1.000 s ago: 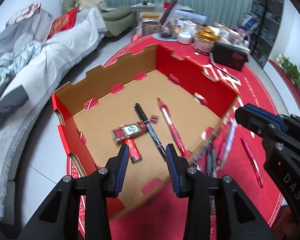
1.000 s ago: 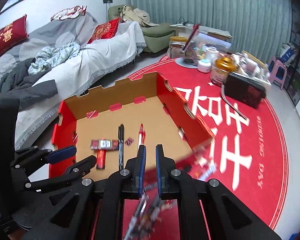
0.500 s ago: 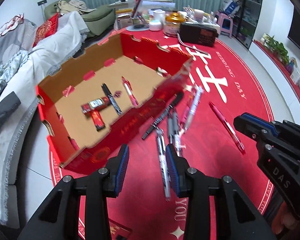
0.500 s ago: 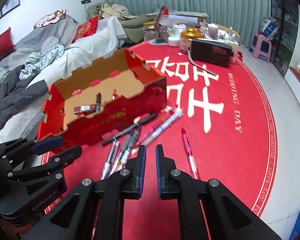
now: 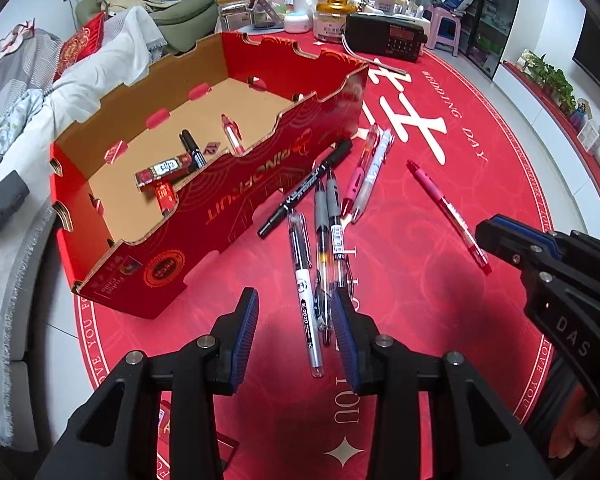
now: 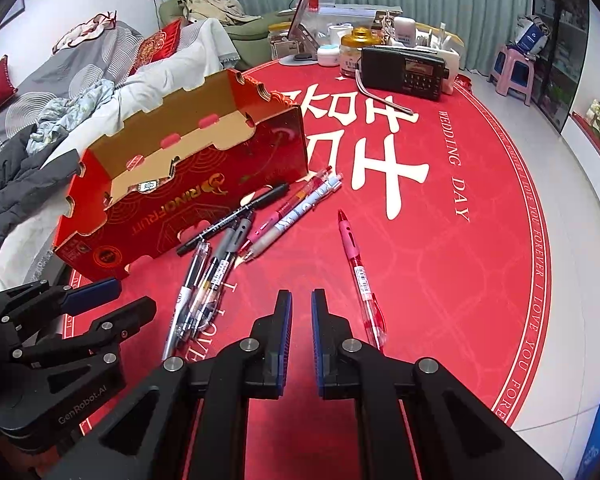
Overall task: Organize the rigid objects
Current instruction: 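Move left tool toward clear black-capped pen while right tool approaches pink pen, then close left tool on clear black-capped pen while right tool grasps pink pen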
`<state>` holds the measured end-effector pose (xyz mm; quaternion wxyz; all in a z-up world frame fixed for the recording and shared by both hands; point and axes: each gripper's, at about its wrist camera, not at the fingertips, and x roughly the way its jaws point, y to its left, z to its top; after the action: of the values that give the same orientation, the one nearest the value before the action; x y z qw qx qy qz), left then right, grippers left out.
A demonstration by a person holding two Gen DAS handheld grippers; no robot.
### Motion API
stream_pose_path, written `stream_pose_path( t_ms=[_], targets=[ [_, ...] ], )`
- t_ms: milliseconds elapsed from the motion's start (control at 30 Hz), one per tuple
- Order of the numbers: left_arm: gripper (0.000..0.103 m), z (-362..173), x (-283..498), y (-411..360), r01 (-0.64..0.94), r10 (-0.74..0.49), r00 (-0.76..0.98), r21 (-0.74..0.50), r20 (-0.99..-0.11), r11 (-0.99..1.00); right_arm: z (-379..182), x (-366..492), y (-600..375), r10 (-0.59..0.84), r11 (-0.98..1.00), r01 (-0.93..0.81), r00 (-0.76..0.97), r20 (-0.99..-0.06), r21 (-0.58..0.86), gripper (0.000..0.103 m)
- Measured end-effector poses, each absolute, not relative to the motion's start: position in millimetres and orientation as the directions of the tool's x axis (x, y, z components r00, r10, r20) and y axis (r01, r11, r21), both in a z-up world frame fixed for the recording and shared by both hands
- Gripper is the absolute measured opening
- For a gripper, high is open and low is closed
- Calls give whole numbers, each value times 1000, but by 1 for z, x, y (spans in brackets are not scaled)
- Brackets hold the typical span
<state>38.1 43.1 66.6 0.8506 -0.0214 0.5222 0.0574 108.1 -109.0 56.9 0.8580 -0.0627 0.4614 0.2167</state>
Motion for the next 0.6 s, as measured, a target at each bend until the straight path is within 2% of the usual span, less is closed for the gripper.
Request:
stream_pose_path(
  t_ms=[433, 600],
  targets=[
    [41, 31, 29, 75, -174, -27, 400, -104, -916, 979, 30, 134, -130, 289, 914, -393, 443, -849, 105, 10],
    [41, 26, 38, 71, -163, -15, 396, -86, -918, 983, 22, 145, -135, 297, 916, -380, 434, -850, 126, 10]
  ],
)
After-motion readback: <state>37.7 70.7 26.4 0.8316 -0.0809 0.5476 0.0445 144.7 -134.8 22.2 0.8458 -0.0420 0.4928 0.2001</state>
